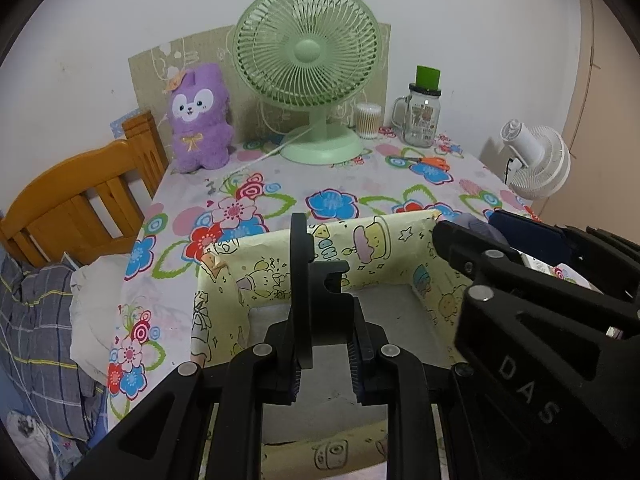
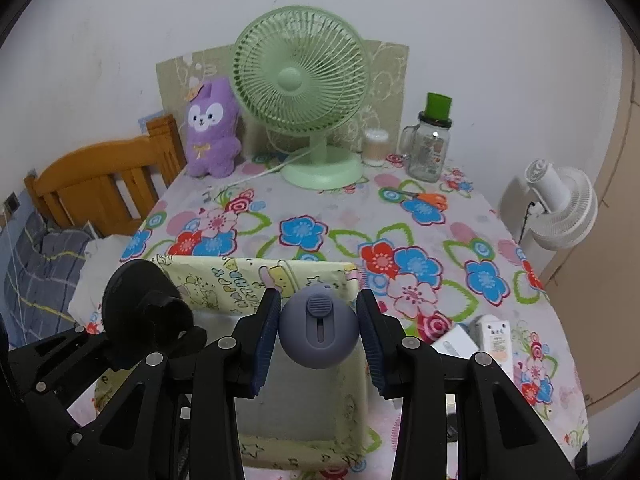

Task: Organize rigid objects
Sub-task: 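Carry the lavender object with the right gripper over the paper box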

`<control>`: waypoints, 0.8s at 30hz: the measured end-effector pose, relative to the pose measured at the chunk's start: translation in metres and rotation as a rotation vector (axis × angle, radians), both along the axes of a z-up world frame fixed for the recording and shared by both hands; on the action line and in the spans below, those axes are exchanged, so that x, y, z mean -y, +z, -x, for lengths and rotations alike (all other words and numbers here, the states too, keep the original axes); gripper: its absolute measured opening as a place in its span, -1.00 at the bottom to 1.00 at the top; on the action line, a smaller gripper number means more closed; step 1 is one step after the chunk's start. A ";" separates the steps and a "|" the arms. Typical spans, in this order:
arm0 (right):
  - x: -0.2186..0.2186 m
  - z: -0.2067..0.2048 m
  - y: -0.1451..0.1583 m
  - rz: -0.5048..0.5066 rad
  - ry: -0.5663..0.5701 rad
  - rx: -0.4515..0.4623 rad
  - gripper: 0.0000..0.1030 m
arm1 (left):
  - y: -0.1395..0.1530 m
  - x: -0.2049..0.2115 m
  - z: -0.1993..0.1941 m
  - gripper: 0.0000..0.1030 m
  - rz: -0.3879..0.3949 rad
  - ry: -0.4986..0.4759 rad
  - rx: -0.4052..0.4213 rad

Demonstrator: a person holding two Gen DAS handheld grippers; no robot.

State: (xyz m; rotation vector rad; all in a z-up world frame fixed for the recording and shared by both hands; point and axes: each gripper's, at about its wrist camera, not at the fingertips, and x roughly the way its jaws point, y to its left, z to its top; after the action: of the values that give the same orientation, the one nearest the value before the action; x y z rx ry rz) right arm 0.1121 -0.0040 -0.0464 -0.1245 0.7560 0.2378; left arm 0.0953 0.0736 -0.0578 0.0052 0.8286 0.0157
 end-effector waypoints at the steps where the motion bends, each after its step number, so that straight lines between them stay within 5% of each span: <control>1: -0.004 -0.001 -0.001 0.014 0.005 0.003 -0.17 | -0.002 -0.001 -0.002 -0.65 0.002 -0.002 -0.009; 12: -0.023 -0.025 -0.027 0.040 0.047 -0.104 -0.17 | -0.017 -0.014 -0.020 -0.62 0.041 -0.036 -0.097; 24: -0.027 -0.037 -0.048 0.057 0.034 -0.175 -0.16 | -0.030 -0.016 -0.028 0.08 0.004 -0.009 -0.131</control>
State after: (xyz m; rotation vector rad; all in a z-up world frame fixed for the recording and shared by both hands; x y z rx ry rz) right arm 0.1489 0.0229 -0.0941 -0.1719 0.9360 0.2620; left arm 0.1228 0.0897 -0.0873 0.0060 0.9594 0.0049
